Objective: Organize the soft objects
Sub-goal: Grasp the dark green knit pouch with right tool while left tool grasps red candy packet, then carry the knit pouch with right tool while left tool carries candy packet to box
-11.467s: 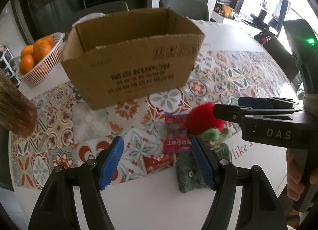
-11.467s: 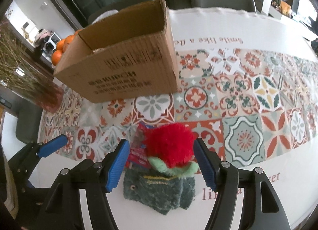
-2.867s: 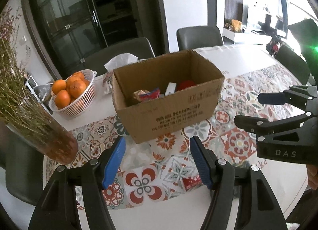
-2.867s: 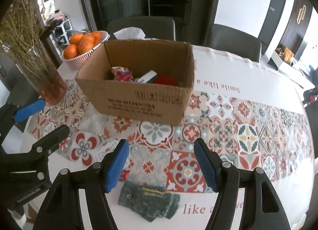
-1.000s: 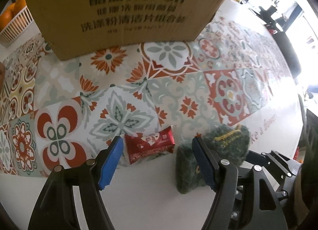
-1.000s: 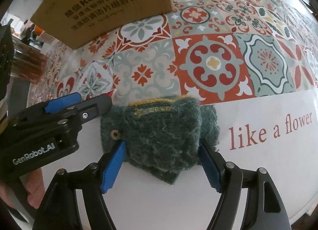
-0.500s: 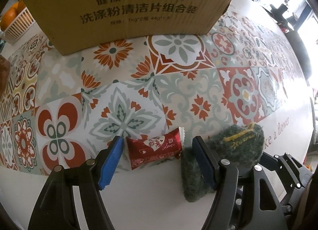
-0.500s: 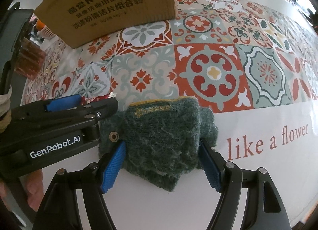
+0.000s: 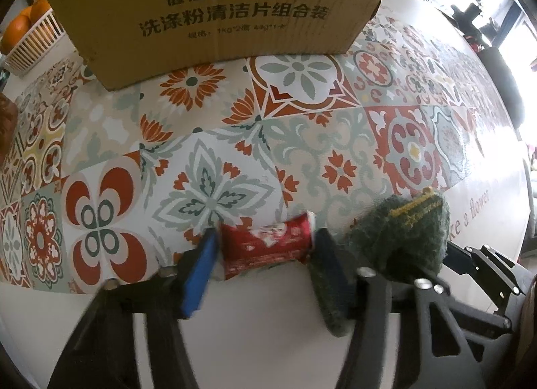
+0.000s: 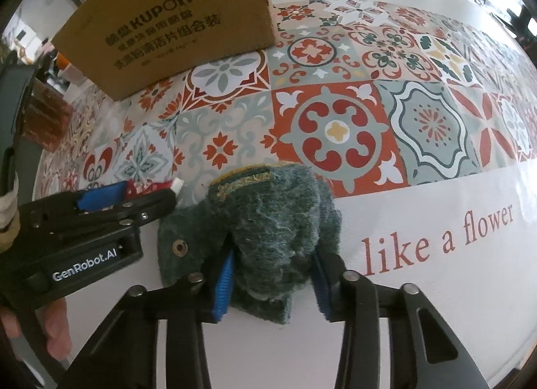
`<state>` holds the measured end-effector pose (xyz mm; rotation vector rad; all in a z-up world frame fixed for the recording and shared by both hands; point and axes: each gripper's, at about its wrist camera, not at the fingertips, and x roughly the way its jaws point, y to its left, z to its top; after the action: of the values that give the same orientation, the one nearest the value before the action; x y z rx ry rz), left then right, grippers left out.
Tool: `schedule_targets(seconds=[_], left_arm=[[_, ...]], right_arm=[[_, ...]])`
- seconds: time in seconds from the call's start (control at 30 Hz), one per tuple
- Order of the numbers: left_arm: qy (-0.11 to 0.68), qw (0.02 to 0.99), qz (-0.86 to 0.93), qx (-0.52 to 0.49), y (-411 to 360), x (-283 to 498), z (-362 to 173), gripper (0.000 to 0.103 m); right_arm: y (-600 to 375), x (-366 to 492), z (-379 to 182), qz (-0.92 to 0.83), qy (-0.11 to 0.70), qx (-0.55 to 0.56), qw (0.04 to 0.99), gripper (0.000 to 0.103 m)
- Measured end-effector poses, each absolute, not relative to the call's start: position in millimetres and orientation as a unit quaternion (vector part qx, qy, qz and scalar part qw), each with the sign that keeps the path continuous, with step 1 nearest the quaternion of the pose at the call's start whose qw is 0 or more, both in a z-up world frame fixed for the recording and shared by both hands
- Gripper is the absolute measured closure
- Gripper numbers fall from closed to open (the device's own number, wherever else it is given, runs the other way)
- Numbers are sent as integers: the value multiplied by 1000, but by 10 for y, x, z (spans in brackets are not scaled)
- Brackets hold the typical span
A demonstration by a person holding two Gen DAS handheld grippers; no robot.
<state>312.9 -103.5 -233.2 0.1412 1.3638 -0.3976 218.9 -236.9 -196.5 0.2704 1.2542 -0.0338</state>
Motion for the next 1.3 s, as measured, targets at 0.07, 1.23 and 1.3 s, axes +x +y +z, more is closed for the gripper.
schedule_targets(seconds=[0.07,1.23,1.3], left_arm=[[623,758,-182,66,-1033,3117,-2306,51],[522,831,-193,13,-580,2724,-1311,53],[512,837,-192,12,-572,2730,-1239,53]], right_arm=[[-2404,2174,-1953,-15,584,132,801,68],[-2267,2066,-1012,5,483,112,868,77],[-2258,2076,-948,5,474,109,874,77]])
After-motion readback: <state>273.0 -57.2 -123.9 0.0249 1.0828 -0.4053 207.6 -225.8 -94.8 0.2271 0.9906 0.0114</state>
